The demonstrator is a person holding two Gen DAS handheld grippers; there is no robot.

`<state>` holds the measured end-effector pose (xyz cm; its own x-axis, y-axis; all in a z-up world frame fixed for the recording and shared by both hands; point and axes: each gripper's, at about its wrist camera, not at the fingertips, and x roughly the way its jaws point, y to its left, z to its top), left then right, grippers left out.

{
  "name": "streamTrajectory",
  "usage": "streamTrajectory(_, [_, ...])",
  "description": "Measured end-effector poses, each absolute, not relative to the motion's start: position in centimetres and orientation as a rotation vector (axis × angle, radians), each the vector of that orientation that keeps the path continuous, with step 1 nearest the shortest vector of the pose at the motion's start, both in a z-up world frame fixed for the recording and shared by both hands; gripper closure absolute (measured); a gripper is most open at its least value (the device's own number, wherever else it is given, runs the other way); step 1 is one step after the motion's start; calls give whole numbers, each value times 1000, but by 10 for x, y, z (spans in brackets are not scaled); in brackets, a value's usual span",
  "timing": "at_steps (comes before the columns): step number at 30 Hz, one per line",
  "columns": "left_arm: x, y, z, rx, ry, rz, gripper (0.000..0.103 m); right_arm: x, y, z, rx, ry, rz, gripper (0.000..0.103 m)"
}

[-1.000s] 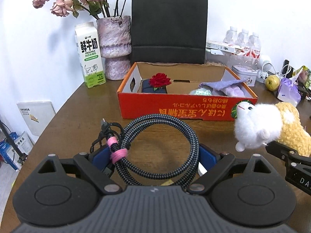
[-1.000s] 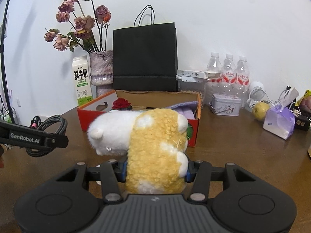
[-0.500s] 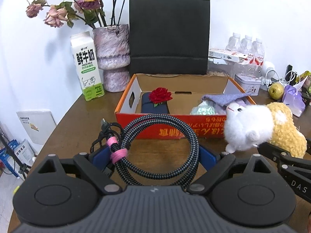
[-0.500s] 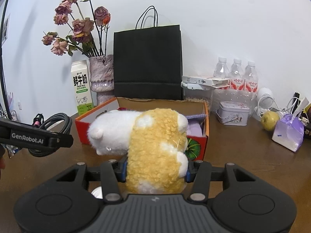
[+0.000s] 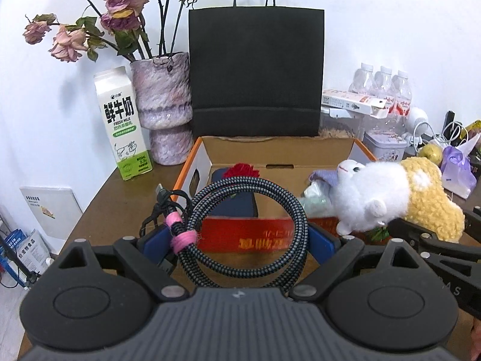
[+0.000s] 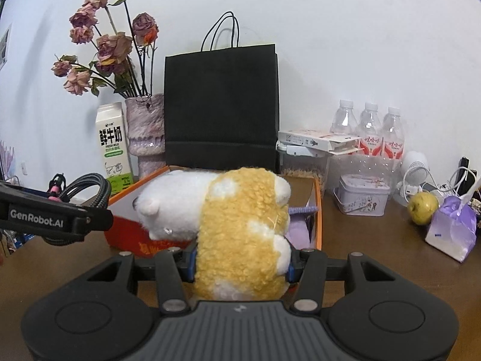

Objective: Organize objects
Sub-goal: 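Carry the black cable and plush sheep in both grippers over the red box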

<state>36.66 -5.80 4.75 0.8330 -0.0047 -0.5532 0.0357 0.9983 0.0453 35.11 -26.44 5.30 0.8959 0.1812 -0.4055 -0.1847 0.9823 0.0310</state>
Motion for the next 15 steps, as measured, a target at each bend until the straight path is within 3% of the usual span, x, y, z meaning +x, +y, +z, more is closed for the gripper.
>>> streamTrajectory(15, [420,-59,56,34,566,-9,9,407,-263,54,6,411,182,55])
